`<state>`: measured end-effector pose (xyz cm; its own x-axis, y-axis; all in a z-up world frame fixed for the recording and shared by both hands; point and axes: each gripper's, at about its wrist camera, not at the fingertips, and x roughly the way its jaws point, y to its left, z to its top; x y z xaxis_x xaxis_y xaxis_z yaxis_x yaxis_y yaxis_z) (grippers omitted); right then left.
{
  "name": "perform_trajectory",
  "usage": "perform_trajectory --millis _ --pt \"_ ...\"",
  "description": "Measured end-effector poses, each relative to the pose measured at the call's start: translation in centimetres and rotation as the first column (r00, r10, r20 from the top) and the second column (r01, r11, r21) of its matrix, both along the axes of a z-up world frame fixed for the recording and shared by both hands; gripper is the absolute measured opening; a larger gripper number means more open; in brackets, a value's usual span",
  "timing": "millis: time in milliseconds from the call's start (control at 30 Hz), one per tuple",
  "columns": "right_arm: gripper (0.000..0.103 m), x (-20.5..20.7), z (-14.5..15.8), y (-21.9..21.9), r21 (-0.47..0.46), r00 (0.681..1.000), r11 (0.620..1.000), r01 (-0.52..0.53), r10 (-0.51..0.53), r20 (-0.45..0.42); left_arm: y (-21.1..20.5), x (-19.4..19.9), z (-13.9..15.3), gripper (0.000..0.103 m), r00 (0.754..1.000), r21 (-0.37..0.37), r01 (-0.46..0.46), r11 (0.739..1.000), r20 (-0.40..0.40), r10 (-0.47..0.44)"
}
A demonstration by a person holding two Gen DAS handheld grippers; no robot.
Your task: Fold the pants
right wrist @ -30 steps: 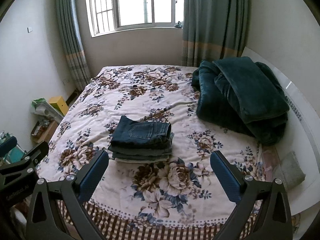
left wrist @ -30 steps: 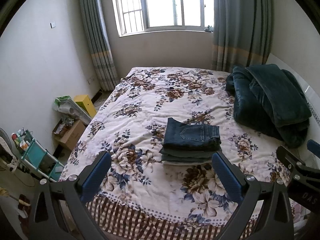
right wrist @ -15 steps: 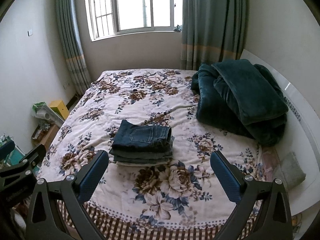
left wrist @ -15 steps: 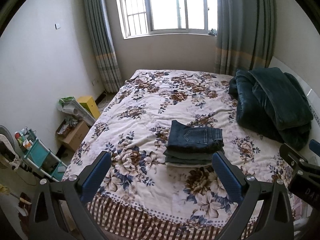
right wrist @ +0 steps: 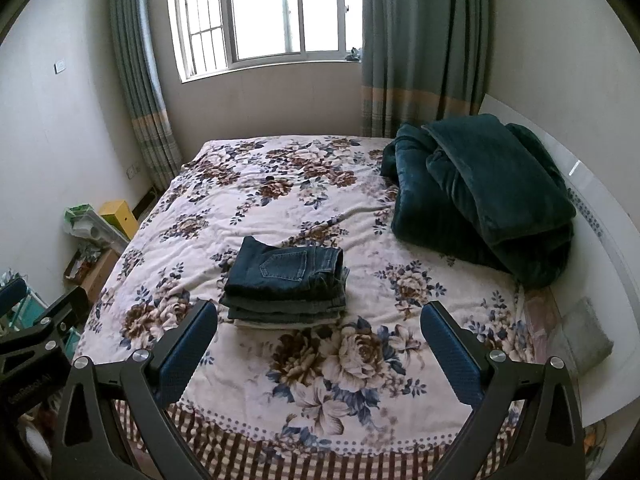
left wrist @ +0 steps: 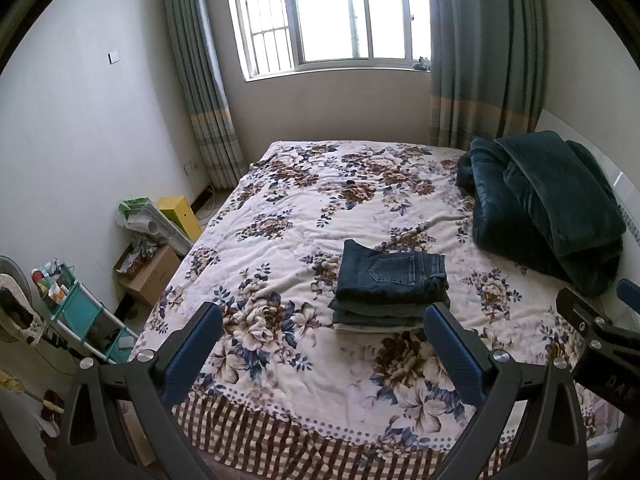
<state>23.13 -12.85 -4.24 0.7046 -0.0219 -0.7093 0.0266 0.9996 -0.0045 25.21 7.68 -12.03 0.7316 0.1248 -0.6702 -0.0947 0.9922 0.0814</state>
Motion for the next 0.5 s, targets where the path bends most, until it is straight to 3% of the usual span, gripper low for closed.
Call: perform_trajectory --millis 500 --pt "0.103 -0.72 -0.07 -0.15 0.005 1.000 1.000 0.003 -0.003 -0.002 0.05 -0.11 0.12 0.103 1.000 -0.011 -0.005 1.000 -0.002 0.005"
